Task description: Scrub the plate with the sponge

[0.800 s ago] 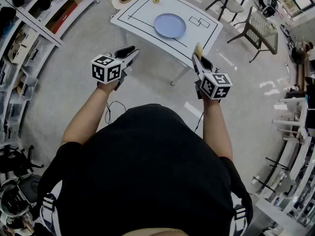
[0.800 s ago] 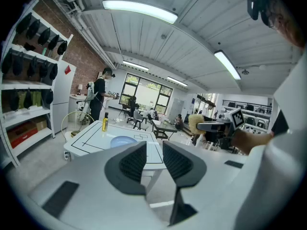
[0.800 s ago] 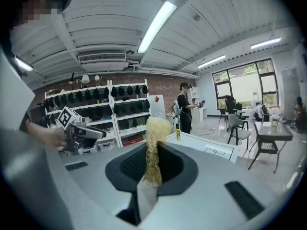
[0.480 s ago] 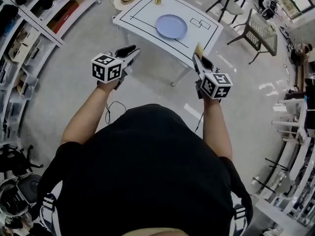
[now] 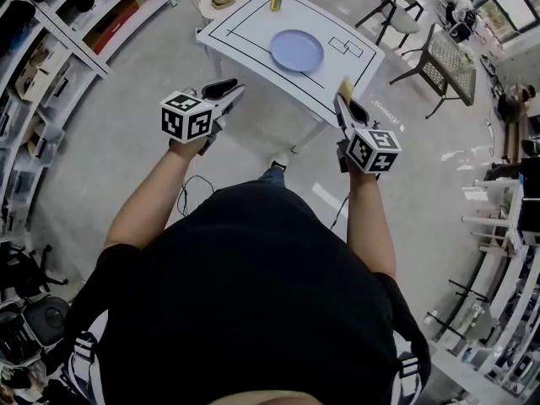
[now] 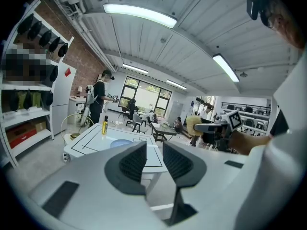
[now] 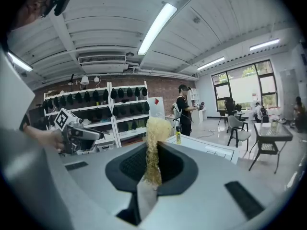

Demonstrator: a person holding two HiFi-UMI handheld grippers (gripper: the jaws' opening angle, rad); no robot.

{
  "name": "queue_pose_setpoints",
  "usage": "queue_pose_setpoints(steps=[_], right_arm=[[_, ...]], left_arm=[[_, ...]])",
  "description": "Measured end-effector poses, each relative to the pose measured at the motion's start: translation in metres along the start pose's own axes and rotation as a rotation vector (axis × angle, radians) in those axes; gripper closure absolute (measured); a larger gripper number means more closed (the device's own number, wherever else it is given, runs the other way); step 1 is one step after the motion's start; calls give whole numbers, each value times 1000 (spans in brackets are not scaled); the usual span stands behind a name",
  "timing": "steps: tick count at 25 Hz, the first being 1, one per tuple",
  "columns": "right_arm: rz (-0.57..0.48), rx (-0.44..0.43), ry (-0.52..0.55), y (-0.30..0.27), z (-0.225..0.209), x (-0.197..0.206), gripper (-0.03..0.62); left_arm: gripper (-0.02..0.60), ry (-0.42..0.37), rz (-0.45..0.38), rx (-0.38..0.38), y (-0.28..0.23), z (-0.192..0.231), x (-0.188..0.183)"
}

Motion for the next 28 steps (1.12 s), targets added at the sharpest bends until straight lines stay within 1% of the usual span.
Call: queue_pose_setpoints(steps=[7,11,19,28], right_arm=[[24,-12,-6,-27,-16,2,559],[34,-24,-17,-56,-30,2,559],[81,-50,-22,-115,-59,2,559],[134,-81,-2,-176,-86,-4,559]], left_arm=[[471,16,20,-13,-16,18,-2],[471,27,32,-33,-31,41,-7],[471,75,63,-54,-66,81,-9],[471,139,72,-78,-100,126,-11]])
Point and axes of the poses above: the fingertips, and each gripper's own axes: y backward along the fingers, z to its left, x out of its underside, the point moved 9 cm from there along y, backward along the fingers, and after that the axes turned 9 degrees about x, right-handed, at the moved point
